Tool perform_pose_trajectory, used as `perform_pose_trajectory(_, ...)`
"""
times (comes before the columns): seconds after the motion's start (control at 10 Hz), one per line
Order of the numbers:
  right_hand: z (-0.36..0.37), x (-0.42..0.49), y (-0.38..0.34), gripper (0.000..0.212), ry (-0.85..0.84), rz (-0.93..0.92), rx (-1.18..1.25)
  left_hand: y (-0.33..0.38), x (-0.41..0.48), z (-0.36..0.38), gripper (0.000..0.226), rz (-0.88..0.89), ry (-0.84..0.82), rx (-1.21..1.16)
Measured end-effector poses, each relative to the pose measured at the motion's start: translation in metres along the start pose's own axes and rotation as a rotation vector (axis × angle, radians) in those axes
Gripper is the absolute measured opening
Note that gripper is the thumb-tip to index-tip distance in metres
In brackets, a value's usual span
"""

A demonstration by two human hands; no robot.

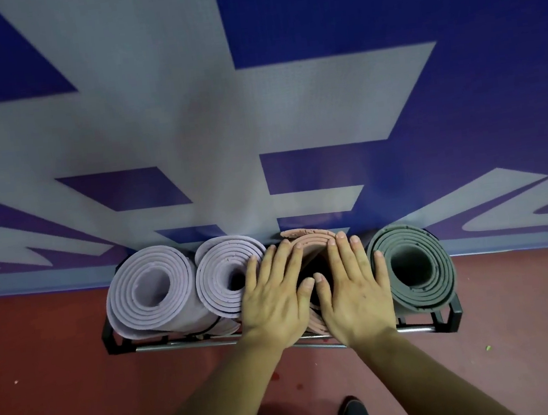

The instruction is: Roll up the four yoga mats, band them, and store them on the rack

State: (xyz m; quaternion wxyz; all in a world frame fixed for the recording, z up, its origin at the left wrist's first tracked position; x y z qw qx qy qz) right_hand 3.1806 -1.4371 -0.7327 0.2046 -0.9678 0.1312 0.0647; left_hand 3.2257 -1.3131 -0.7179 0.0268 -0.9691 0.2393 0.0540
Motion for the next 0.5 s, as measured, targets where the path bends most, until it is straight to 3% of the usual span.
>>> perform_pose_trajectory(0.3,-0.006,-0.003,0.002,0.07,-0.196,0.021,-0.106,0.004,-0.012,-0.007,0.075,0.017,-0.178,0.008)
perform_pose_trajectory(0.5,-0.06,-0.02,-0.004,0.062,-0.231,-0.022,-0.028,-0.004,-0.025,-0.069,0.062,0.028,-0.07,0.032)
Point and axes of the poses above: each hand's wrist, its own x-axis towards the middle knuckle, its own z-axis out of the palm, y = z × x, the point moved 8 cm from there along x, towards the middle knuckle, and after that the axes turned 7 degrees about x, right-handed, at the moved point
